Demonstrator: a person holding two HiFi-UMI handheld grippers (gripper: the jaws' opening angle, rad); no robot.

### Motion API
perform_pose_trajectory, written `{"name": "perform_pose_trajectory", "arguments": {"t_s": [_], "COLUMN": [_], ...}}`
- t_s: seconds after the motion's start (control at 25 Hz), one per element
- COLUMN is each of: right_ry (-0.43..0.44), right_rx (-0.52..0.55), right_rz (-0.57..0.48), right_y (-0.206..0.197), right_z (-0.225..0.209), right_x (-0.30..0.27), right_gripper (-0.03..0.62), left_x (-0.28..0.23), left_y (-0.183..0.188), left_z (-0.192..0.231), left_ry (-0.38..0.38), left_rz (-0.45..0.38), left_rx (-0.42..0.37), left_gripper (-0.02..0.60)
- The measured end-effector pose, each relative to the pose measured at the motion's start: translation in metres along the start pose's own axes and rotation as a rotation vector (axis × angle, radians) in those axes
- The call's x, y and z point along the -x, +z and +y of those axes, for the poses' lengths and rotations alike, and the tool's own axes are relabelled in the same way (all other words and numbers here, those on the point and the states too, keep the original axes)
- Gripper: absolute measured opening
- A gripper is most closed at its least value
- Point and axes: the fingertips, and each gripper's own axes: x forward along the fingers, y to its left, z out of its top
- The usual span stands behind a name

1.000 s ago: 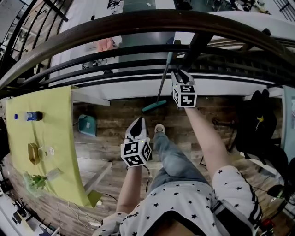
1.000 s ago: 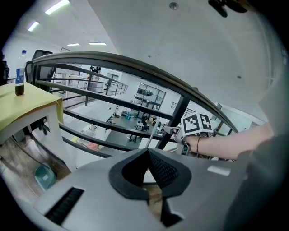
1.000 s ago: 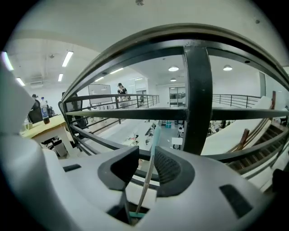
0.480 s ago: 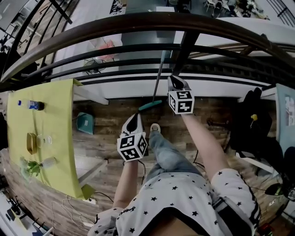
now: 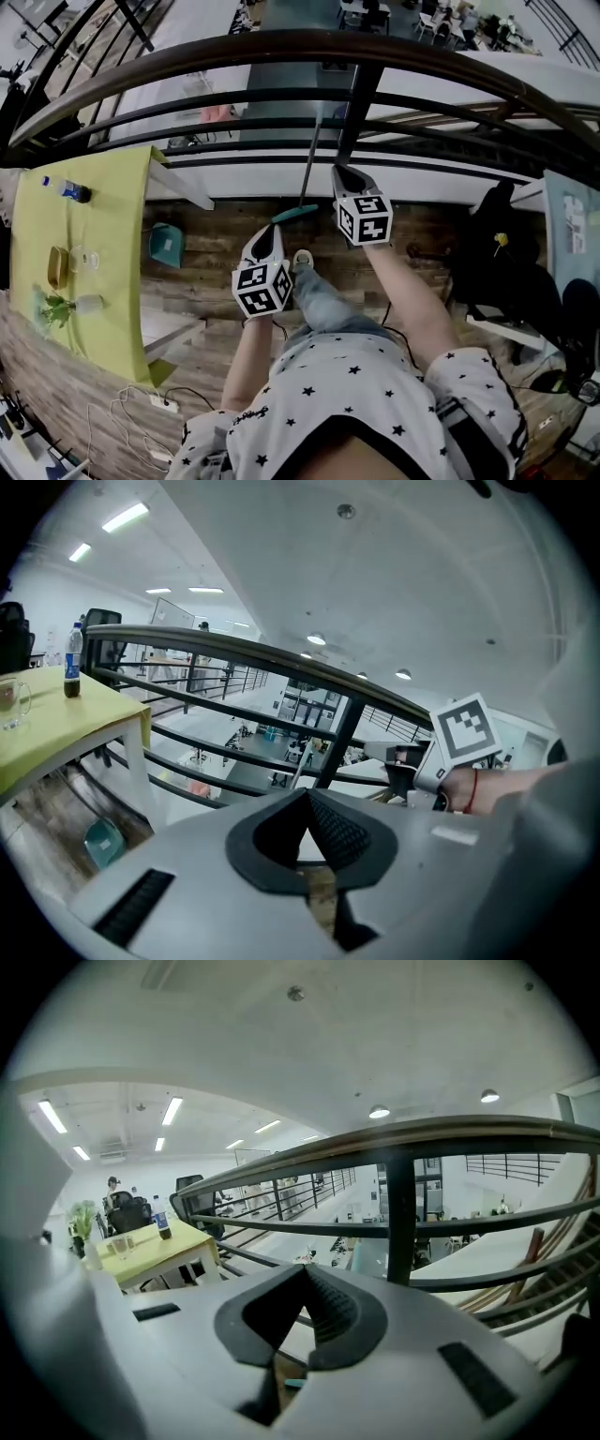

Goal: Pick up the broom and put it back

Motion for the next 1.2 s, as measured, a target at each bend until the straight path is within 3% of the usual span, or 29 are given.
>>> {"name": "perform_pose_trajectory", "arguments": {"t_s": [0.68,1.2], "right_ry": [0.079,0.103], "right_rx": [0.005,0.017], "right_rz": [-0.049,-0.066], "right_y": [-0.009,-0.027], "right_z": [0.044,0.062], "right_x": [0.138,0.206], "right_gripper": [-0.006,-0.006], "left_x": [0.074,0.122], "left_y": [-0.028,-0.045], "left_z": [-0.061,-0.087], "left_ry": [-0.023,-0.043], "left_rz": [-0.026,-0.047], "left_rx": [-0.032,-0.046], "left_gripper": [0.012,0.012]}}
